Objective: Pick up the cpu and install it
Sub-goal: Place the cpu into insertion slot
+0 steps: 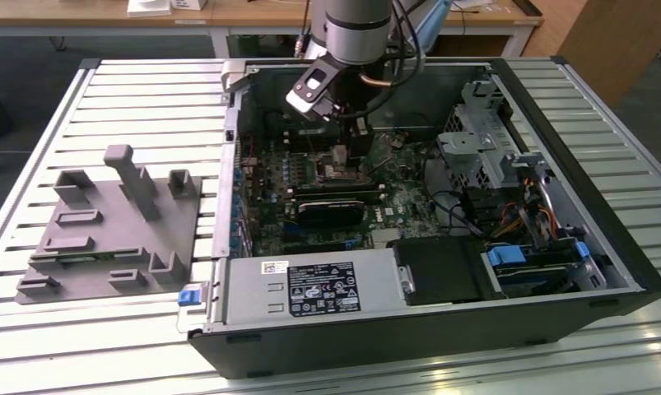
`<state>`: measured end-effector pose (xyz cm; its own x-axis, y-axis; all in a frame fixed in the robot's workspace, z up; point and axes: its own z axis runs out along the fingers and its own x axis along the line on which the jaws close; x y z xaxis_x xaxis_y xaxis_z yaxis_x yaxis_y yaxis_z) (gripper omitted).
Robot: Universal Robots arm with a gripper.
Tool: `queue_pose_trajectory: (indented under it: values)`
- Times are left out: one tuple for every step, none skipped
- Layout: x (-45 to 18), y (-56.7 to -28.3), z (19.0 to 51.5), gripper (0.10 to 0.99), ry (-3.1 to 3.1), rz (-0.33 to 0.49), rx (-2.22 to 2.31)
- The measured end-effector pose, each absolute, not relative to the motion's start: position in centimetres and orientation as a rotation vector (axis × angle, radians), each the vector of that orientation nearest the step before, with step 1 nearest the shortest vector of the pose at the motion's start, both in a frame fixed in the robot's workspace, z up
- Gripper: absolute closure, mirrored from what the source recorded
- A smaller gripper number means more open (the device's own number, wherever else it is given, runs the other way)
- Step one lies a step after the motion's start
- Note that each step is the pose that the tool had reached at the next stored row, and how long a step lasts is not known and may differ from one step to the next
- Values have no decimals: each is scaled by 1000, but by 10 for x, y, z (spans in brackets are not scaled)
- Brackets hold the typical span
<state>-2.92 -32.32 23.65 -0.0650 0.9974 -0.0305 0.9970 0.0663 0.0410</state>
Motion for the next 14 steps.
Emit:
queue_pose_trajectory:
  values:
    - [-30,-323,236,553,2256,14,2113]
    - [-31,-323,235,553,2256,14,2113]
    - [-32,-322,235,553,2256,14,2113]
    - [-33,-322,234,553,2256,14,2113]
    - [-34,-322,233,553,2256,14,2113]
    - [-34,-321,233,553,2256,14,2113]
    - [-34,-321,232,553,2255,14,2114]
    - [-34,-320,231,553,2253,14,2116]
    - [-34,-319,230,553,2250,14,2119]
    - [-34,-319,229,553,2248,14,2121]
    - [-35,-318,228,553,2247,14,2123]
    - [-35,-318,227,553,2247,14,2123]
    - [-35,-318,225,553,2247,13,2123]
    - [-35,-318,224,553,2246,14,2123]
